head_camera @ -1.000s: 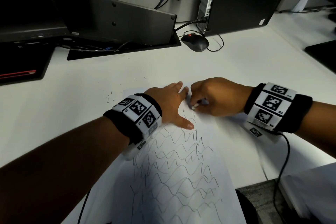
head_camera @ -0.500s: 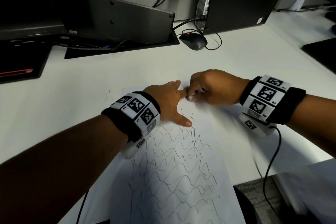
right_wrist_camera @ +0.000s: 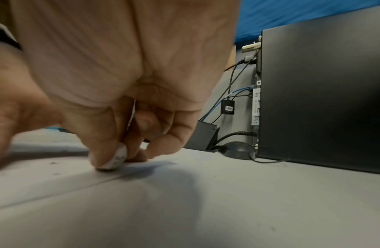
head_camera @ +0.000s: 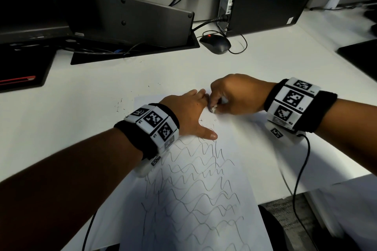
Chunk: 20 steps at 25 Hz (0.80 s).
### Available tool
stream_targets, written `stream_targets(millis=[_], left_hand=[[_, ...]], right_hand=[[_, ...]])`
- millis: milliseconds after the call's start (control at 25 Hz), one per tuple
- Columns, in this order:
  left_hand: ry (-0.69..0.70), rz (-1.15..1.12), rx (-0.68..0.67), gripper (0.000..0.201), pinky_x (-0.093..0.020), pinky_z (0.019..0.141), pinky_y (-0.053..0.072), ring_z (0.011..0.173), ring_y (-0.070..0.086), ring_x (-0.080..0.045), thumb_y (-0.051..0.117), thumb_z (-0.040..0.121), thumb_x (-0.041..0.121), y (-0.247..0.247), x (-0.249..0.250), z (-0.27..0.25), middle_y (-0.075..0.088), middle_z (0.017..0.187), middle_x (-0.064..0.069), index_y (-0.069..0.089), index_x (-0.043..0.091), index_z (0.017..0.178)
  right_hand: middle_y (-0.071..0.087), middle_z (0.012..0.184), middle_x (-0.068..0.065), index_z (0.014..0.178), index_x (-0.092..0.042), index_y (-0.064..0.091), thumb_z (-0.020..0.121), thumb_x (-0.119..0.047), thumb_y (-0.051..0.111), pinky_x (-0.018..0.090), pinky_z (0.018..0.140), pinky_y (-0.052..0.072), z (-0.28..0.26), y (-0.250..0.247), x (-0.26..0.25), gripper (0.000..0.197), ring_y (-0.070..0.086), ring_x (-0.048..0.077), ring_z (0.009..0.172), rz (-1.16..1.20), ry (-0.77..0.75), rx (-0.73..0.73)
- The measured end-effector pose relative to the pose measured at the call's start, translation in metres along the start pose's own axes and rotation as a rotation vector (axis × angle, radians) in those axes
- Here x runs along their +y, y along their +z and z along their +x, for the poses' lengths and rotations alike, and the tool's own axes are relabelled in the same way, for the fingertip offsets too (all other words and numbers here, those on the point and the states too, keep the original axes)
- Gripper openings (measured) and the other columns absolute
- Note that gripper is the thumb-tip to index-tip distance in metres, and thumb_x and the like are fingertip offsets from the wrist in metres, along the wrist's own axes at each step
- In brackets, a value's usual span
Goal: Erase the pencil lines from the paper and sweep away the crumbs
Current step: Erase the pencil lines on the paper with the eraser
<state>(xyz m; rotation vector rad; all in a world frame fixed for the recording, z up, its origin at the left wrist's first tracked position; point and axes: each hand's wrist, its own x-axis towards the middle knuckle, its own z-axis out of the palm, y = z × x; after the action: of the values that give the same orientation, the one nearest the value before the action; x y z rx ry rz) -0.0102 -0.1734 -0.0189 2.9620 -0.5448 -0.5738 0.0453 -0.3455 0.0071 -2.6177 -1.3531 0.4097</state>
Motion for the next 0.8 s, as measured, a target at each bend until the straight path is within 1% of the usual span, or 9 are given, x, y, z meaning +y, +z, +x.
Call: stream_targets(millis=[80,160,200,360,400,480,560,720,800], left_hand=[[-0.008,0.007,-0.011,0.101,-0.044,0.114,0.034,0.152,0.008,-0.012,0.058,0.076,0.078,0.0,-0.001,0.0,0.005,0.166,0.007,0.02,0.029,0.155],[-0.019,0.01,-0.029,0.104,-0.043,0.117,0.03,0.152,0.003,-0.011,0.057,0.076,0.078,0.0,-0.001,0.001,0.0,0.167,0.007,0.016,0.027,0.157],[-0.021,0.009,-0.035,0.105,-0.043,0.117,0.028,0.152,0.001,-0.011,0.057,0.076,0.078,0.0,-0.001,0.001,-0.001,0.167,0.007,0.015,0.027,0.157],[-0.019,0.003,-0.024,0.102,-0.042,0.116,0.03,0.152,0.003,-0.011,0.057,0.077,0.078,0.001,-0.001,0.001,0.0,0.167,0.007,0.015,0.029,0.156],[-0.019,0.007,-0.023,0.103,-0.042,0.116,0.03,0.152,0.003,-0.011,0.057,0.077,0.078,0.001,-0.001,0.001,0.0,0.167,0.006,0.015,0.029,0.156],[-0.02,0.009,-0.025,0.106,-0.042,0.116,0.029,0.152,0.002,-0.011,0.057,0.076,0.078,0.001,-0.001,0.001,0.0,0.167,0.006,0.013,0.027,0.157],[-0.019,0.014,-0.025,0.106,-0.043,0.116,0.03,0.152,0.003,-0.012,0.057,0.076,0.078,0.0,-0.002,0.0,0.001,0.167,0.006,0.014,0.026,0.157],[0.006,0.003,-0.006,0.1,-0.044,0.11,0.037,0.151,0.01,-0.012,0.056,0.074,0.081,0.003,-0.004,0.003,0.011,0.165,0.01,0.021,0.032,0.154],[0.001,-0.01,-0.023,0.101,-0.044,0.111,0.035,0.152,0.008,-0.012,0.058,0.073,0.081,0.002,-0.005,0.003,0.011,0.165,0.01,0.021,0.033,0.154]], right_hand=[[0.058,0.081,-0.018,0.09,-0.025,0.076,0.082,-0.019,0.068,0.014,0.066,0.036,-0.001,0.003,-0.001,0.012,0.053,-0.003,0.071,0.029,-0.019,-0.004],[0.057,0.075,-0.019,0.086,-0.02,0.076,0.081,-0.014,0.069,0.004,0.062,0.034,-0.008,0.003,-0.007,0.01,0.053,-0.008,0.067,0.089,-0.07,-0.082],[0.058,0.074,-0.019,0.086,-0.019,0.076,0.081,-0.015,0.07,0.004,0.062,0.035,-0.009,0.002,-0.008,0.009,0.053,-0.008,0.068,0.1,-0.07,-0.113],[0.057,0.08,-0.018,0.09,-0.025,0.076,0.083,-0.021,0.068,0.016,0.066,0.036,-0.002,0.001,0.0,0.011,0.051,-0.001,0.071,0.035,0.024,-0.003],[0.057,0.079,-0.019,0.089,-0.024,0.076,0.082,-0.019,0.068,0.014,0.065,0.036,-0.003,0.003,0.0,0.012,0.052,-0.002,0.069,0.046,0.013,0.008],[0.06,0.077,-0.018,0.086,-0.021,0.076,0.08,-0.014,0.07,0.005,0.062,0.035,-0.008,0.005,-0.004,0.011,0.053,-0.007,0.067,0.108,-0.038,-0.063],[0.061,0.077,-0.018,0.086,-0.02,0.076,0.081,-0.016,0.071,0.004,0.062,0.036,-0.008,0.002,-0.004,0.008,0.054,-0.009,0.068,0.14,-0.036,-0.112],[0.06,0.08,-0.017,0.088,-0.022,0.076,0.081,-0.018,0.069,0.014,0.065,0.038,0.001,0.008,-0.001,0.011,0.053,-0.003,0.07,0.098,-0.015,0.032],[0.067,0.085,-0.012,0.085,-0.02,0.075,0.079,-0.016,0.07,0.018,0.067,0.044,-0.001,0.015,-0.006,0.009,0.058,0.001,0.072,0.155,-0.076,-0.007]])
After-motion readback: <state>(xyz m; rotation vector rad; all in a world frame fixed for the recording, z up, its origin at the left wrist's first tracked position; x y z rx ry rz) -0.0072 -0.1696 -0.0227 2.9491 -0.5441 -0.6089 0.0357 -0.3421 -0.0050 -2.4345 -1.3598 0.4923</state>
